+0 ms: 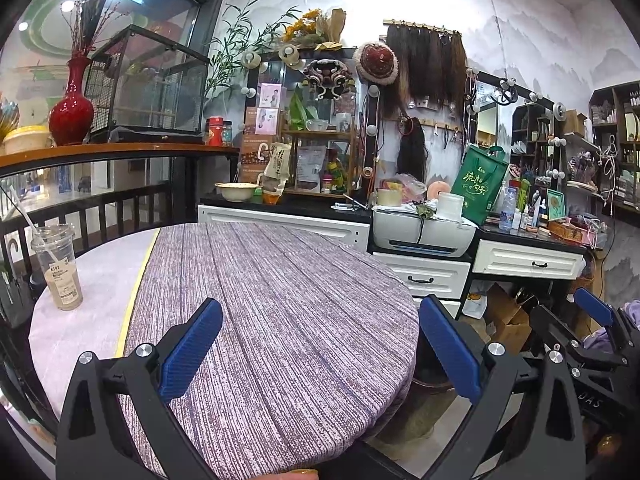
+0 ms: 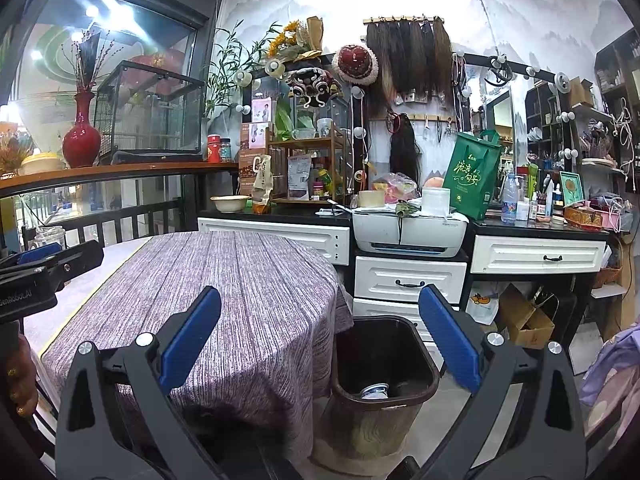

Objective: Collect trash

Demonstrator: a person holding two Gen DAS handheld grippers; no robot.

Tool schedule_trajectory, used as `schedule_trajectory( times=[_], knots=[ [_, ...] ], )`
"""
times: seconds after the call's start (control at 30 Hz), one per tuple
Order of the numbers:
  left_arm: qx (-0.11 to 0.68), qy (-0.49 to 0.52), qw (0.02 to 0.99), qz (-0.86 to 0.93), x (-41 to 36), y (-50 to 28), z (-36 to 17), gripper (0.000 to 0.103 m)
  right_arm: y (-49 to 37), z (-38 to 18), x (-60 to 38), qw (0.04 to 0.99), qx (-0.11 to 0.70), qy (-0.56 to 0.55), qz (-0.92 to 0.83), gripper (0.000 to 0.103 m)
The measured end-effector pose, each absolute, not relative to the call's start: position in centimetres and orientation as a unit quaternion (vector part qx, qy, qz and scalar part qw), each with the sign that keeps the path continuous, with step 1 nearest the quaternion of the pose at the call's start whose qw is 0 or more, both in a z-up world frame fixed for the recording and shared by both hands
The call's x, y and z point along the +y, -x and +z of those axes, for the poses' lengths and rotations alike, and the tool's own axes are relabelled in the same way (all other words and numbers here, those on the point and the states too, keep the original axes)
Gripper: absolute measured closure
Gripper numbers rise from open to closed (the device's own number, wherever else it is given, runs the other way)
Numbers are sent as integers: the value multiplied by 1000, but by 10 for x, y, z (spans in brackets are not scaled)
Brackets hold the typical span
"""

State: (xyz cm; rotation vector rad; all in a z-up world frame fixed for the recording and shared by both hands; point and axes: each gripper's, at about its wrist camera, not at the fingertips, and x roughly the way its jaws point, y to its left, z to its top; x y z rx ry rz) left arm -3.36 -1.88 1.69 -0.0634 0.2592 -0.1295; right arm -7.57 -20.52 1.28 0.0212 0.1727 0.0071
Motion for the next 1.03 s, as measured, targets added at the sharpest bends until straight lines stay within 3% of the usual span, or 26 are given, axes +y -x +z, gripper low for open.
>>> schedule_trajectory(
  times=[1.03],
  knots=[
    [133, 32, 988, -65, -19, 32, 16, 5, 73, 9, -206, 996, 92, -12, 4, 6]
  ],
)
